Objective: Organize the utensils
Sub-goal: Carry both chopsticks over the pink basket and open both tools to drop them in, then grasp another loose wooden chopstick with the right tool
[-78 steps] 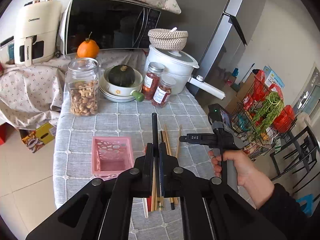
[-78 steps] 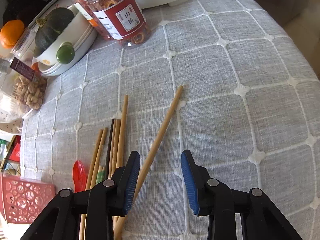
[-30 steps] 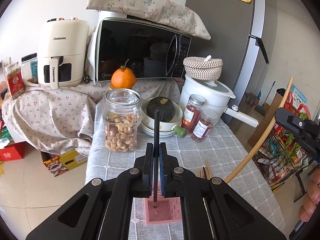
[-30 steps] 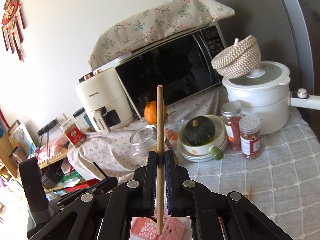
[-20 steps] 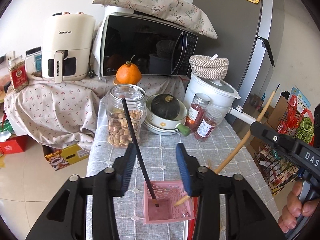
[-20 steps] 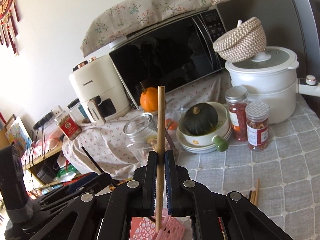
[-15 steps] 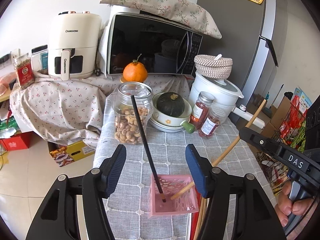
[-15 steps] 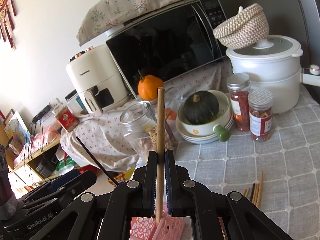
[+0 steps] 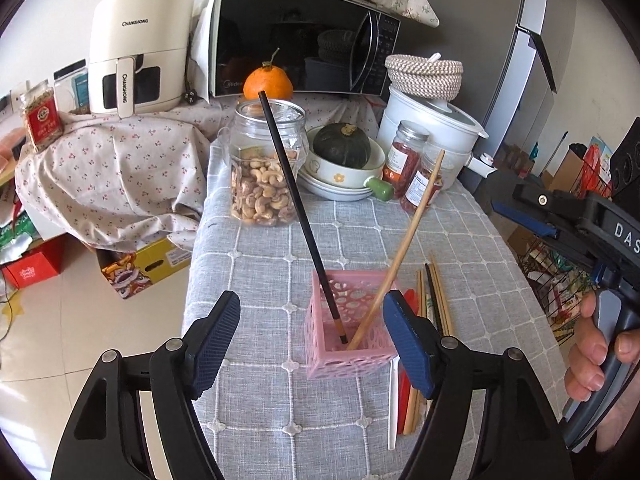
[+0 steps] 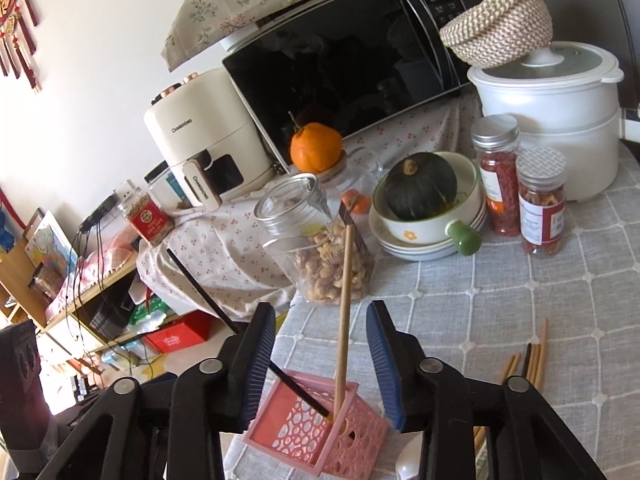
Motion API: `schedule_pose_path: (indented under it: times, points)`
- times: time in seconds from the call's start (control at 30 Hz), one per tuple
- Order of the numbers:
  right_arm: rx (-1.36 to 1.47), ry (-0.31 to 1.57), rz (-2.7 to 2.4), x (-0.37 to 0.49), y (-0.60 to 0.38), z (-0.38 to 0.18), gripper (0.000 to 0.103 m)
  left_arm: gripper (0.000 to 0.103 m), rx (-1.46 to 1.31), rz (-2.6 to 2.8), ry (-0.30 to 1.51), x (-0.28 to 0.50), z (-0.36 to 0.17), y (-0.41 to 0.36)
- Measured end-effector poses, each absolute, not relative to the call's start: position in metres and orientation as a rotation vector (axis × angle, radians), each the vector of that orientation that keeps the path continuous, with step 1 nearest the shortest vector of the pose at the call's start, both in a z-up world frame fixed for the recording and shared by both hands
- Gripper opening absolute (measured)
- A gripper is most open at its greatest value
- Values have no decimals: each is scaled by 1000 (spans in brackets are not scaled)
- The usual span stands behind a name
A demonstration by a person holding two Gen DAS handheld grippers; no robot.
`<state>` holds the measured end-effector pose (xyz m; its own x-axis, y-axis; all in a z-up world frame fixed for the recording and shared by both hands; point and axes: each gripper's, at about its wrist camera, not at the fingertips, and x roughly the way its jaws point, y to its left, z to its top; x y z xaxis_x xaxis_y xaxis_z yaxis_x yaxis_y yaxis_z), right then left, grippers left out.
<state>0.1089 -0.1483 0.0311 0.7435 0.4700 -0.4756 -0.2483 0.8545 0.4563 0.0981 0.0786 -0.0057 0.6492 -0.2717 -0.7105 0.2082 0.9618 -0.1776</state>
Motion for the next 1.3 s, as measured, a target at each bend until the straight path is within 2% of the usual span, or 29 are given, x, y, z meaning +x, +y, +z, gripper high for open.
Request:
schedule_pose_path:
  times: [0.13,0.33,0.67,0.97,1.07,1.13,1.3]
  points:
    - [352,617,359,99,-164,32,70,79,-82,-299,868,91,-16,73]
    - [262,719,248,96,-186,3,74,80,-74,-333,953,81,-36,62]
    - [249,1000,38,118,-228,-67,74,80,-4,-344,1045,75,-61,34]
    - [236,1102,-11,148,-240,-106,73,80,41,-352,1084,69,-65,20]
    - [259,1120,14,156,-239,-116,69,80,56,-360,1080,69,-64,18]
    - [255,1141,11,161,-236,-123,62,80,62,-363,1082,69,-64,18]
    - [181,1131,-21,166,-229,-124,54,80,64,-367,1093,69,-67,17]
